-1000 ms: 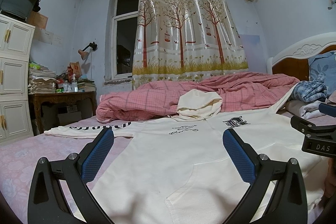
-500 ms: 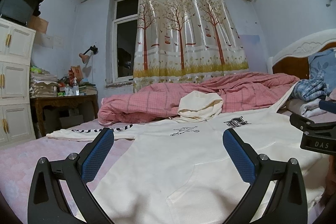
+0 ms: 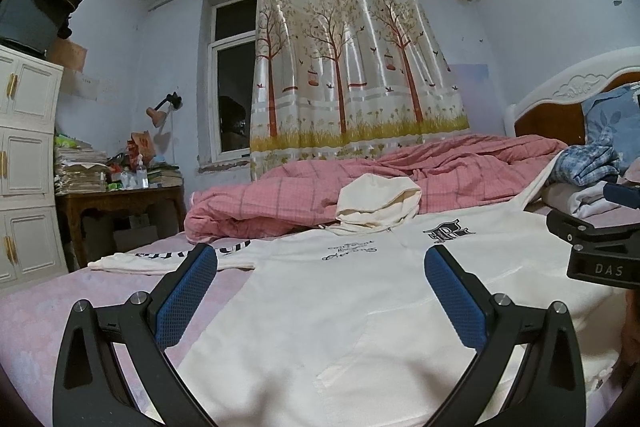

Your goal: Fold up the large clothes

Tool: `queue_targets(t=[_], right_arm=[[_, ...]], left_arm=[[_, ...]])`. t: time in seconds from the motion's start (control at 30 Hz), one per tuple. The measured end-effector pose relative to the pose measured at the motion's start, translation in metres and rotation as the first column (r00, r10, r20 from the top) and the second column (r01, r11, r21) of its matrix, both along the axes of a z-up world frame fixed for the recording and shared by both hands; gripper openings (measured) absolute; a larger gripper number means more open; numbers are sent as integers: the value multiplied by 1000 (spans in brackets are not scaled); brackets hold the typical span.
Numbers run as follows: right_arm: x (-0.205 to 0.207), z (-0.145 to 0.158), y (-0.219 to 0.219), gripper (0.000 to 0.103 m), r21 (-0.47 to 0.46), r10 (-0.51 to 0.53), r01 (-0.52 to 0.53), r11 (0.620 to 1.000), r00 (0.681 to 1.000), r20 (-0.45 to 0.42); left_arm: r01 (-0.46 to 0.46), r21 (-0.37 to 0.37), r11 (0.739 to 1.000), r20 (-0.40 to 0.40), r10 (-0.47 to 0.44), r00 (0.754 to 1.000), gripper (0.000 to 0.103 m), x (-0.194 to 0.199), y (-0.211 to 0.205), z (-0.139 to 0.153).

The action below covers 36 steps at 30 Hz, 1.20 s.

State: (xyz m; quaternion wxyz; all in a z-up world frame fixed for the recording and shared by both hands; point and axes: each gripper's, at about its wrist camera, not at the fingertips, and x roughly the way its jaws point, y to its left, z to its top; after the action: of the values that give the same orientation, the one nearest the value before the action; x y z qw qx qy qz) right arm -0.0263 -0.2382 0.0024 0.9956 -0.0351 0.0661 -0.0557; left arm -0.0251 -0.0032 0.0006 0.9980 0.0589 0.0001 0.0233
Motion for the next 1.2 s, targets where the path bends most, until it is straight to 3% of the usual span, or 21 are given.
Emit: queue_targets(t=[0.27,0.83,1.03,1.2], right_arm=[[0,0,-1,103,-5,-1,1,1000,1000,3],[-4,-2,0,103,-15,10,-10,1000,1000,-5],[-21,0,0,103,-7,10,-10,1000,1000,29],[-38,11,-7,103,36,42,-43,998,998,39]], left_arm=[[-4,-69,998,-24,2,1000,103,3,14,1],[-18,-96,995,-13,17,1000,103,-3,20,3],[17,-105,994,57,-11,998,103,-30,25,6],[-31,-76,997,126,41,991,103,-51,21,19]])
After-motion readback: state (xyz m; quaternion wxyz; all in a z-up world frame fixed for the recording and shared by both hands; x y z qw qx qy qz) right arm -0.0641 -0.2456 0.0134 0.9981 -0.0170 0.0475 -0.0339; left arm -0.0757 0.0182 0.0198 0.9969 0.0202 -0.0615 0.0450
